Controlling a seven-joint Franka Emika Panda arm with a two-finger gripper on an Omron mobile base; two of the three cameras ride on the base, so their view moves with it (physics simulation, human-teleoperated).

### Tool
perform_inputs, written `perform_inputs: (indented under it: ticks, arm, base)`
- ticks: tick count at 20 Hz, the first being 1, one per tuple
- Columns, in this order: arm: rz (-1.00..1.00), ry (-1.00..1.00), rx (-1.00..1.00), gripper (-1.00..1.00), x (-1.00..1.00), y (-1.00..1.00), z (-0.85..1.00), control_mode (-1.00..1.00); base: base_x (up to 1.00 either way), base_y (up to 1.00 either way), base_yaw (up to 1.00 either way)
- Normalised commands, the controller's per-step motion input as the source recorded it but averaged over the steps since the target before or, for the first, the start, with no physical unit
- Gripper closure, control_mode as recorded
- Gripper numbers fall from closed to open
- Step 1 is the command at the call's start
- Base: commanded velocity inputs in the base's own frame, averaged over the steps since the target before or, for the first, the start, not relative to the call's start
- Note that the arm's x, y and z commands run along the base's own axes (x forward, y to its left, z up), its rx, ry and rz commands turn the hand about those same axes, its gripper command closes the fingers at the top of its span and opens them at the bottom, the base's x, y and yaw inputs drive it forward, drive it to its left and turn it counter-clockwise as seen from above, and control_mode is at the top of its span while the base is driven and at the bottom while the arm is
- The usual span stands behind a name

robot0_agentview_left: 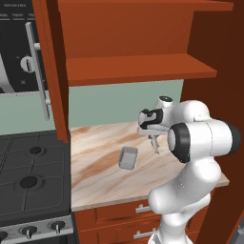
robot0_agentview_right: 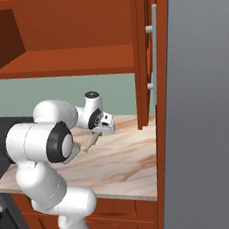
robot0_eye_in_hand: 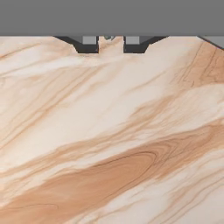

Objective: Retrieve the tupperware from the cabinet, then place the raw meat into the tupperware to avoid contamination.

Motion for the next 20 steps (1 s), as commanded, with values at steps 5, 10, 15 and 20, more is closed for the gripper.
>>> perform_inputs:
  ticks: [5,10,15,20]
  arm:
    - [0.00,0.12,0.05,1.00,-0.13,0.12,0.33,-1.00]
    - [0.00,0.09,0.04,1.00,-0.29,0.21,0.23,-1.00]
    - [0.00,0.03,0.00,1.00,-0.36,0.33,0.09,-1.00]
    - [-0.02,0.00,0.00,1.00,-0.24,0.42,0.06,-1.00]
  base:
    - [0.00,0.00,0.00]
    - [0.00,0.00,0.00]
    - [0.00,0.00,0.00]
    - [0.00,0.00,0.00]
